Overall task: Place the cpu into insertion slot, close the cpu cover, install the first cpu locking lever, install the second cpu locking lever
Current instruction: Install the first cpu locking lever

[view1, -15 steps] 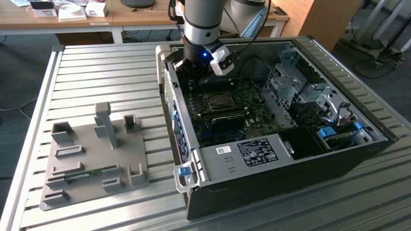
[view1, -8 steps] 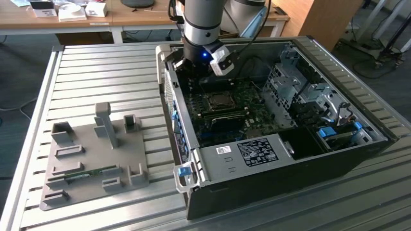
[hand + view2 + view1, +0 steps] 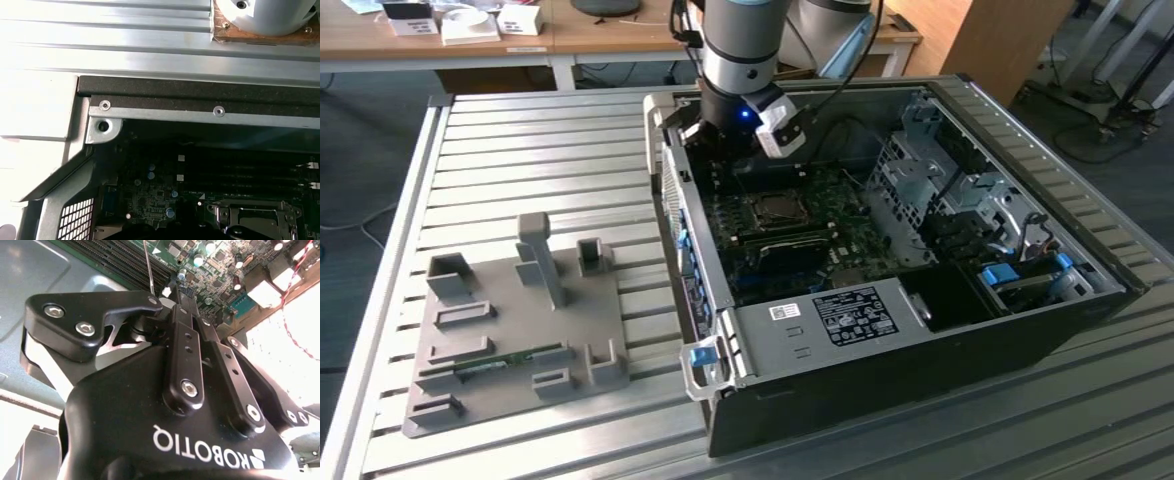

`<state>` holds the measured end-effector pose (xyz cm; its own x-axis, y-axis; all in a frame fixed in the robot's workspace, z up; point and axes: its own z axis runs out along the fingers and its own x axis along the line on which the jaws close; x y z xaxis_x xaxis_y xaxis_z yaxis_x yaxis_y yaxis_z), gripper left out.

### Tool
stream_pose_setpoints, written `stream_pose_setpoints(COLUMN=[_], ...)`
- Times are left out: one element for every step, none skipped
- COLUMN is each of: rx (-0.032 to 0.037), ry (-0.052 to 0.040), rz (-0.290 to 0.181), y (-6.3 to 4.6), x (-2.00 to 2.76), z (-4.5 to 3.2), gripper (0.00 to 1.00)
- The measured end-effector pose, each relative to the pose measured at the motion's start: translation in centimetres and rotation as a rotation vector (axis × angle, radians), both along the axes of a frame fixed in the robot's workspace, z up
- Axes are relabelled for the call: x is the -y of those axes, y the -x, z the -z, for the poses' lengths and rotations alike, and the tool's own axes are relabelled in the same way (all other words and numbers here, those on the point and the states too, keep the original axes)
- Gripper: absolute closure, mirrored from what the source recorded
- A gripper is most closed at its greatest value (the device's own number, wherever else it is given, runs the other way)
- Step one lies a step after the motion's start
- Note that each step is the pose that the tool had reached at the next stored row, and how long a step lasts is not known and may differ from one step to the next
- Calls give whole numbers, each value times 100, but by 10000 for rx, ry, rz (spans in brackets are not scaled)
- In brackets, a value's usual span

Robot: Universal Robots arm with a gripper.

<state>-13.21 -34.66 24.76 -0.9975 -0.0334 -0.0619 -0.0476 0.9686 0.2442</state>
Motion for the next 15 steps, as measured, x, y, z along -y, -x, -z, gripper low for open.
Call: stream_pose_setpoints(rx=[0,0,-1,-1,-1,-1,-1,0,-1,0,-1,0,0,0,0], ry=[-4,-8,-11,-15,-19,-25,-30,-36,-41,-46,-51,-55,-59,-61,-64], rz=[-1,-1,-1,0,0,0,0,0,0,0,0,-1,0,0,0], y=[-3,-9,-15,-22,-30,-38,-49,-62,-75,-89,-103,-119,-135,-153,-174], x=[0,0,0,0,0,0,0,0,0,0,0,0,0,0,0], z=[0,1,0,0,0,1,1,1,1,1,1,1,1,1,1], gripper=[89,89,89,89,89,89,89,89,89,89,89,89,89,89,89])
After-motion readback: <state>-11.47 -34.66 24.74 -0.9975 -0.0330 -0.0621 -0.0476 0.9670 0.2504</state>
